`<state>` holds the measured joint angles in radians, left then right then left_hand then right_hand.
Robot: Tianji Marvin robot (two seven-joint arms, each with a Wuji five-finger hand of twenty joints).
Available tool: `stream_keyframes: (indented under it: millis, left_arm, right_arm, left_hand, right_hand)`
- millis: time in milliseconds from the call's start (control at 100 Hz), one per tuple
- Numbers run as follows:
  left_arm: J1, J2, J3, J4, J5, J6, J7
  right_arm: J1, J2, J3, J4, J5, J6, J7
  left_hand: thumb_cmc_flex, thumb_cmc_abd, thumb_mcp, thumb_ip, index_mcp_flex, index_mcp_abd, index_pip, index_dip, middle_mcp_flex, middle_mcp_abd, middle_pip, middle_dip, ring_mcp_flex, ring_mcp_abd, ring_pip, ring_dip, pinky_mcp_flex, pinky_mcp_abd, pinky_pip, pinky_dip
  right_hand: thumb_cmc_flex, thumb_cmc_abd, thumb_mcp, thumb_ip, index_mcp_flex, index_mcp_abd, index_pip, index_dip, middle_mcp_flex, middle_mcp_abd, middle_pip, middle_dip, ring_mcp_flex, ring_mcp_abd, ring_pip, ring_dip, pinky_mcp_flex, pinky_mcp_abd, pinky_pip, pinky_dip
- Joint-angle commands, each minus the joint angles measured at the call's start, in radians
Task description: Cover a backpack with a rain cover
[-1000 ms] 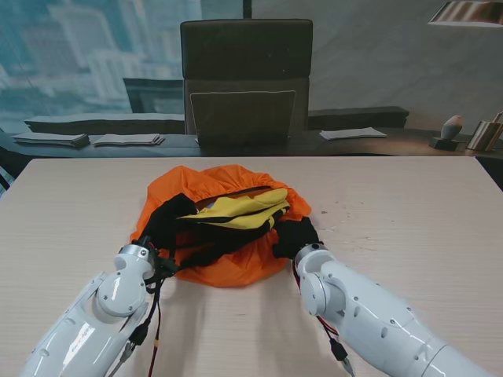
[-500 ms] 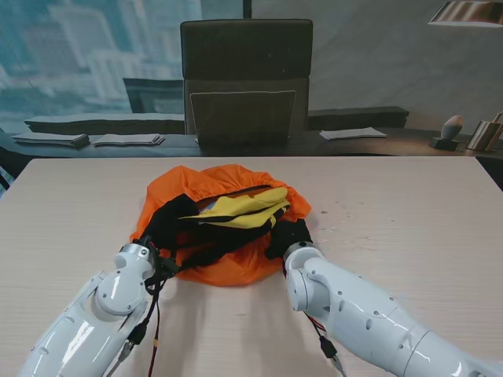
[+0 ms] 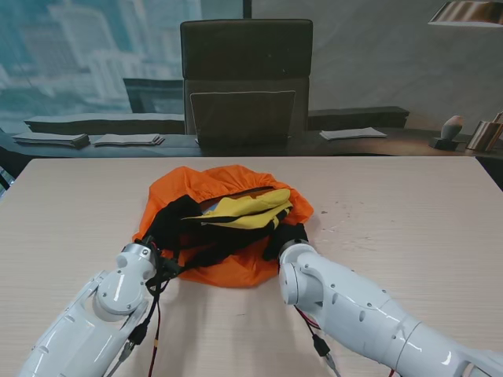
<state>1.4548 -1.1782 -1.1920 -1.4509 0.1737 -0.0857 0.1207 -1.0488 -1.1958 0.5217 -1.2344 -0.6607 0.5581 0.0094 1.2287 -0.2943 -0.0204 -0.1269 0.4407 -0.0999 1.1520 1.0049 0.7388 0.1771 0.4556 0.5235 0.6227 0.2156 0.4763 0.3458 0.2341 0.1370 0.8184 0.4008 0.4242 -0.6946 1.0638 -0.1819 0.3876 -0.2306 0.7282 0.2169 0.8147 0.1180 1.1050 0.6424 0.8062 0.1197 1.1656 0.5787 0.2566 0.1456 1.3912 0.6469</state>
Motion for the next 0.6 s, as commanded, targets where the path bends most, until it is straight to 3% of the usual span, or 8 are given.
stream_keyframes:
  millis: [0, 150, 250, 280, 310, 350, 440, 590]
  left_arm:
    - [0.003, -0.008, -0.002, -0.015, -0.002, -0.01, -0.014]
    - [0.002, -0.007, -0.002, -0.012, 0.004, -0.012, -0.012]
    - [0.0, -0.007, -0.001, -0.011, 0.006, -0.013, -0.012]
    - [0.0, -0.006, -0.002, -0.01, 0.011, -0.014, -0.012]
    - [0.0, -0.006, -0.002, -0.009, 0.015, -0.016, -0.012]
    - [0.0, -0.005, -0.003, -0.008, 0.017, -0.016, -0.013]
    - [0.002, -0.008, -0.004, -0.007, 0.006, -0.014, -0.01]
    - [0.005, -0.006, -0.007, -0.011, 0.001, -0.016, -0.018]
  right_arm:
    - [-0.002, 0.019, -0.008, -0.026, -0.018, -0.004, 0.034]
    - [-0.017, 0.041, 0.004, -0.06, -0.056, -0.018, 0.058]
    - [-0.017, 0.053, 0.003, -0.071, -0.087, -0.024, 0.075]
    - [-0.016, 0.056, 0.002, -0.07, -0.1, -0.03, 0.076]
    - [-0.017, 0.057, 0.003, -0.067, -0.112, -0.041, 0.07]
    - [-0.021, 0.056, 0.009, -0.061, -0.122, -0.056, 0.054]
    - [-0.031, 0.045, 0.026, -0.048, -0.116, -0.075, 0.007]
    - [-0.003, 0.035, -0.007, -0.032, -0.111, -0.026, 0.012]
  left_hand:
    - [0.062, 0.119, 0.029, 0.051, 0.033, -0.02, 0.043, 0.043, 0.062, -0.038, 0.052, 0.013, 0.03, 0.03, -0.007, -0.018, 0.037, -0.024, 0.037, 0.015]
    - [0.062, 0.12, 0.028, 0.052, 0.033, -0.02, 0.042, 0.043, 0.06, -0.036, 0.05, 0.013, 0.028, 0.03, -0.008, -0.018, 0.034, -0.024, 0.037, 0.016]
    - [0.061, 0.12, 0.027, 0.052, 0.033, -0.02, 0.042, 0.043, 0.061, -0.038, 0.05, 0.013, 0.029, 0.031, -0.007, -0.018, 0.033, -0.024, 0.039, 0.017]
    - [0.061, 0.12, 0.026, 0.052, 0.033, -0.02, 0.042, 0.043, 0.062, -0.04, 0.051, 0.014, 0.03, 0.029, -0.006, -0.018, 0.033, -0.024, 0.04, 0.017]
    - [0.061, 0.121, 0.025, 0.052, 0.033, -0.021, 0.042, 0.043, 0.062, -0.042, 0.051, 0.014, 0.031, 0.028, -0.006, -0.018, 0.034, -0.024, 0.041, 0.018]
    - [0.061, 0.121, 0.024, 0.052, 0.032, -0.022, 0.04, 0.042, 0.063, -0.042, 0.051, 0.014, 0.032, 0.028, -0.006, -0.018, 0.034, -0.024, 0.042, 0.018]
    - [0.062, 0.119, 0.028, 0.054, 0.033, -0.022, 0.04, 0.042, 0.065, -0.037, 0.051, 0.014, 0.033, 0.032, -0.006, -0.018, 0.036, -0.02, 0.044, 0.018]
    - [0.061, 0.119, 0.027, 0.052, 0.033, -0.022, 0.04, 0.043, 0.068, -0.04, 0.052, 0.017, 0.039, 0.033, -0.003, -0.017, 0.042, -0.017, 0.051, 0.021]
  right_hand:
    - [-0.047, -0.026, 0.021, 0.015, 0.108, 0.045, 0.046, 0.037, -0.02, -0.034, 0.02, 0.027, 0.025, -0.017, 0.009, 0.01, -0.018, 0.009, 0.013, 0.006]
    - [-0.067, -0.069, 0.054, 0.003, 0.33, 0.086, 0.104, 0.27, -0.074, -0.038, 0.003, 0.064, -0.027, -0.042, -0.014, 0.017, -0.046, -0.006, -0.001, 0.011]
    - [-0.043, -0.111, 0.043, -0.125, 0.378, 0.051, 0.186, 0.294, -0.133, -0.042, 0.008, 0.075, -0.087, -0.058, -0.019, 0.027, -0.077, -0.027, -0.003, 0.016]
    - [-0.054, -0.107, 0.058, -0.108, 0.355, 0.043, 0.167, 0.295, -0.154, -0.051, 0.012, 0.077, -0.098, -0.071, -0.013, 0.033, -0.081, -0.037, 0.001, 0.02]
    - [-0.073, -0.09, 0.074, -0.02, 0.296, 0.033, 0.062, 0.341, -0.161, -0.06, 0.015, 0.074, -0.097, -0.078, -0.011, 0.039, -0.08, -0.039, 0.001, 0.022]
    - [-0.075, -0.083, 0.075, 0.0, 0.17, -0.013, -0.06, 0.298, -0.16, -0.069, 0.015, 0.07, -0.093, -0.082, -0.009, 0.041, -0.079, -0.039, 0.002, 0.023]
    - [-0.041, -0.063, 0.07, 0.011, -0.13, -0.106, -0.107, 0.041, -0.113, -0.069, 0.012, 0.052, -0.063, -0.067, -0.003, 0.035, -0.066, -0.04, 0.006, 0.021]
    - [-0.023, -0.056, 0.067, 0.015, -0.295, -0.063, -0.143, -0.029, -0.096, -0.086, 0.023, 0.043, -0.041, -0.067, 0.007, 0.036, -0.041, -0.058, 0.024, 0.023]
